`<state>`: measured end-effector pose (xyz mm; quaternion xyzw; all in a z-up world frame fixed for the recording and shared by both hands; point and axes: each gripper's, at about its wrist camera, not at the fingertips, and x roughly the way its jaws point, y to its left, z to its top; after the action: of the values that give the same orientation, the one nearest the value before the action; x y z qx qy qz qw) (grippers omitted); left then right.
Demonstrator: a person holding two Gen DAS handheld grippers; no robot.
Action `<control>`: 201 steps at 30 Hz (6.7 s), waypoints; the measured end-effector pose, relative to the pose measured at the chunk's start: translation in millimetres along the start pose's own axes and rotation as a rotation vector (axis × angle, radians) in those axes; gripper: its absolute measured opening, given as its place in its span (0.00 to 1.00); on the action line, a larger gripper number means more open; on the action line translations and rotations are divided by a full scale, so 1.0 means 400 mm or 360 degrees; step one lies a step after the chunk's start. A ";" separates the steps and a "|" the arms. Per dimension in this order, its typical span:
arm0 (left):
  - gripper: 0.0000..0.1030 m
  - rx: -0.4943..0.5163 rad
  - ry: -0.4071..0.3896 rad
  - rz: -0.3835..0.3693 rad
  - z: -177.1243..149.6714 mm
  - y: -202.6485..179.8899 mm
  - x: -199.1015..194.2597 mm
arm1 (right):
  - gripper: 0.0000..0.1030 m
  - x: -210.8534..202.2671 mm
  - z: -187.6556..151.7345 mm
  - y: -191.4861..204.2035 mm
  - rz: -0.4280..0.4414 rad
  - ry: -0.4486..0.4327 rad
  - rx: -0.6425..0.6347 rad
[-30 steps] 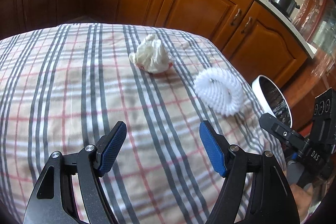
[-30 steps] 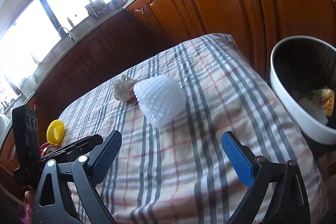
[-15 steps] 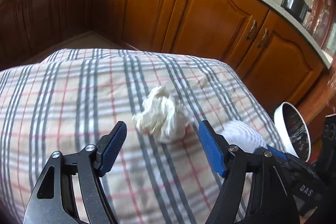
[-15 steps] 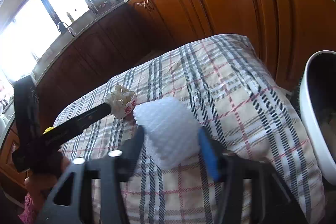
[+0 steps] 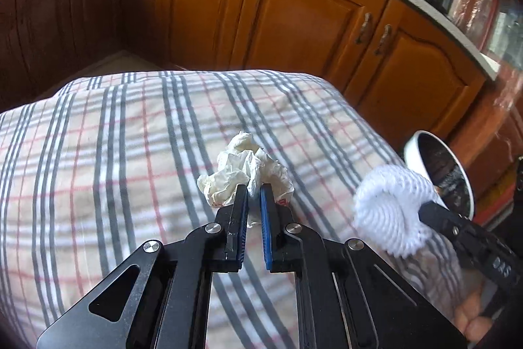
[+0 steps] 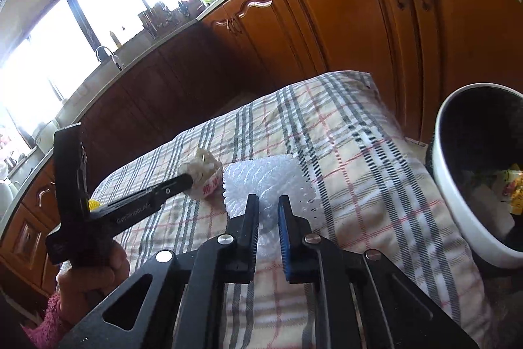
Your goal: Collect trash
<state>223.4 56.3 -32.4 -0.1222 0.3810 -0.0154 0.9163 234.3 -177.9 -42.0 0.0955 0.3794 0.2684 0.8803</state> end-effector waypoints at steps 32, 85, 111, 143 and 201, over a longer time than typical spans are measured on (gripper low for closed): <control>0.06 0.0288 -0.0002 -0.0244 -0.149 -0.311 -0.153 | 0.11 -0.250 -0.074 -0.115 -0.0142 -0.0236 0.0155; 0.06 0.0537 0.0023 -0.0434 -0.062 -0.598 -0.061 | 0.11 -0.365 -0.013 -0.372 -0.0373 -0.0388 0.0320; 0.07 0.0614 0.0050 -0.0444 -0.006 -0.687 0.023 | 0.11 -0.355 0.052 -0.422 -0.0431 -0.0383 0.0282; 0.07 0.0630 0.0170 -0.0415 0.015 -0.742 0.132 | 0.11 -0.268 0.097 -0.452 -0.0492 -0.0243 0.0276; 1.00 0.0326 -0.0697 -0.0079 -0.228 -0.292 -0.421 | 1.00 -0.544 -0.173 0.082 -0.0612 -0.0881 -0.0242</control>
<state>47.3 -55.8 50.0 -0.0385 0.1667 -0.0496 0.9840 47.9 -271.3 56.4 0.0254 0.1162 0.0889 0.9889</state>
